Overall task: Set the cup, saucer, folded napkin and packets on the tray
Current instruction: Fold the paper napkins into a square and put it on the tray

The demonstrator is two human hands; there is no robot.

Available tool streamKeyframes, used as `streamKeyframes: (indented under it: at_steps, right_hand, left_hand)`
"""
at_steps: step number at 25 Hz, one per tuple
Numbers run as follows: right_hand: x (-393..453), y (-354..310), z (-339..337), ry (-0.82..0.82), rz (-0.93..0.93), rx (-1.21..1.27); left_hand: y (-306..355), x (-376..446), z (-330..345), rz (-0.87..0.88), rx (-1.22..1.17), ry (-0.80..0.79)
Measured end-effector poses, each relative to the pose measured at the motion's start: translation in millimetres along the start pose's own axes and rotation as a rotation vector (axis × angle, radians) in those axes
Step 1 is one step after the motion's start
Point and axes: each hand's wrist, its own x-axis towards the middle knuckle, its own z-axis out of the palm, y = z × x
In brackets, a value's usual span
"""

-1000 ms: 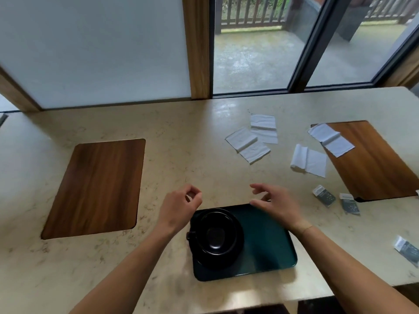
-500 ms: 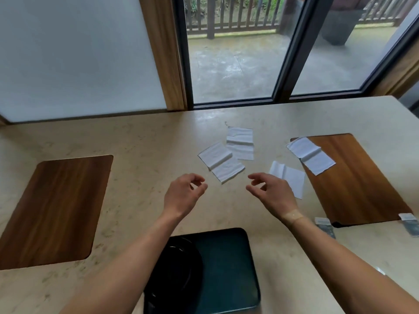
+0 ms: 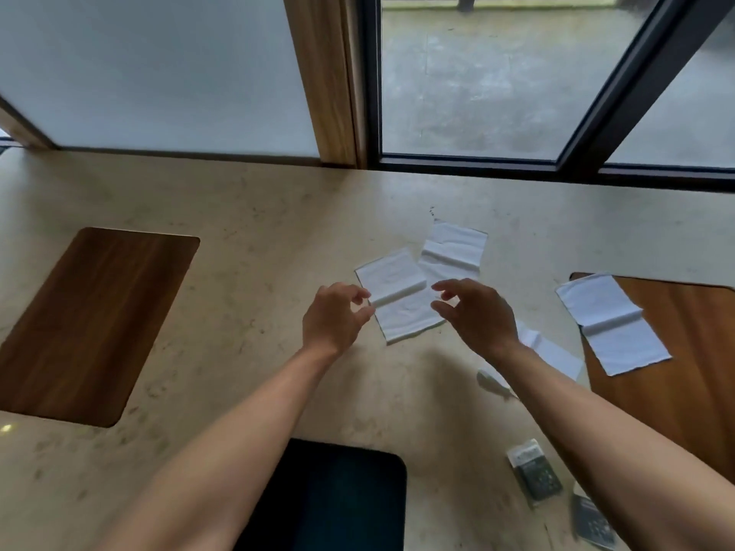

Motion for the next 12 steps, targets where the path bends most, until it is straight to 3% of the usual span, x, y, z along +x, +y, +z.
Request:
streamKeyframes:
  at_steps: [7, 12]
  right_hand:
    - [49.9, 5.6, 41.4, -0.025, -0.204, -0.192]
    - [61.1, 11.2, 50.7, -0.045, -0.224, -0.233]
  left_hand:
    - [-16.1, 30.3, 40.6, 0.109, 0.162, 0.011]
    - [-22.0, 37.0, 48.8, 0.151, 0.169, 0.064]
